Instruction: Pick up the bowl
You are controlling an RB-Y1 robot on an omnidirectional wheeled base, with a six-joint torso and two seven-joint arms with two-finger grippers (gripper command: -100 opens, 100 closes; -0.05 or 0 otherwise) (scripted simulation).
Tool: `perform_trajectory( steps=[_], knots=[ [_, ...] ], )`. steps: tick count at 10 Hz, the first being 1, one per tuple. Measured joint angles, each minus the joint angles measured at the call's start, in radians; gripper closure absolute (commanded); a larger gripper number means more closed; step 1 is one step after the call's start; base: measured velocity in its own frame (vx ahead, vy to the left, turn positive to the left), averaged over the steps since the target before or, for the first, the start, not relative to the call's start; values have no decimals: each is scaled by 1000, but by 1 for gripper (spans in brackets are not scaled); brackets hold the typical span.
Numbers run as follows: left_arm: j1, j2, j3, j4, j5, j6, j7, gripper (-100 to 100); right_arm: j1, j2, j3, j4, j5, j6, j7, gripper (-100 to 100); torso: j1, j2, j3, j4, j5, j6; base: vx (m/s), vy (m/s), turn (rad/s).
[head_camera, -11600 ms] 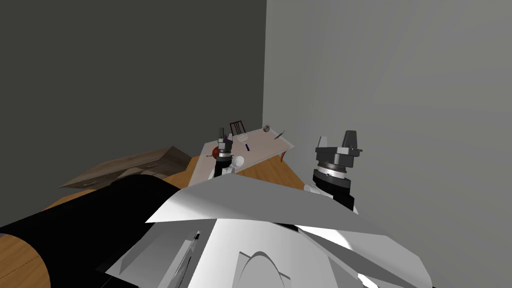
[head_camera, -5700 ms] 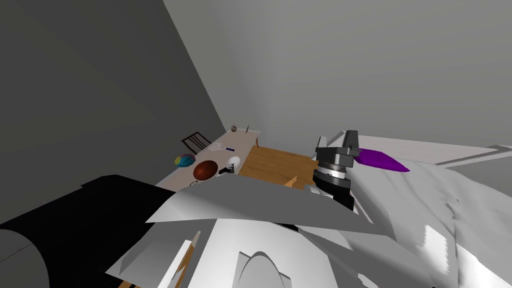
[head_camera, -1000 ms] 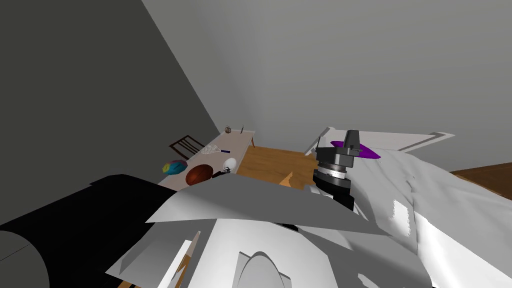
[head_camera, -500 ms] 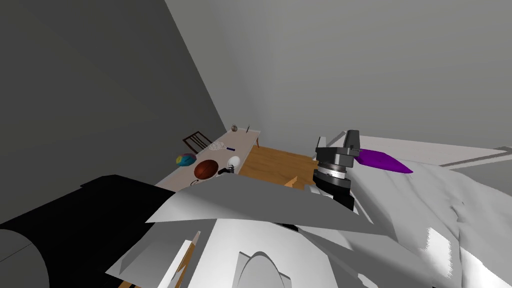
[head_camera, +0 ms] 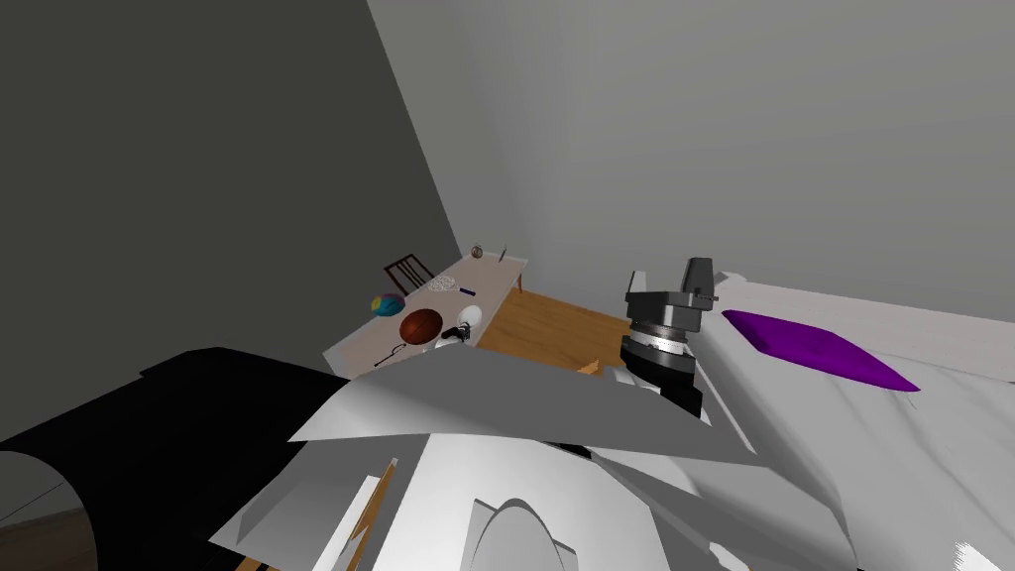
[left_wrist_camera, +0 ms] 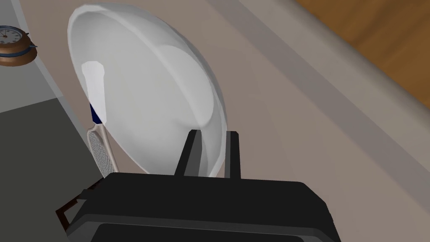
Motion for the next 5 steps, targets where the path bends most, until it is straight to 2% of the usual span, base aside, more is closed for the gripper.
perform_trajectory(
  steps=[2,4,5],
  knots=[
    [-20,-7,-19,-8,-60,14,39,100,0,0,0,0,0,0,0,0,-1,0,1,1,-1,0,17,10,262],
    [-35,-4,-38,-9,-112,23,79,100,0,0,0,0,0,0,0,0,-2,1,1,1,-1,1,5,0,7],
    [-36,-4,-38,-8,-114,23,81,0,0,0,0,0,0,0,0,0,-2,2,1,1,-2,1,0,0,0]
  ],
)
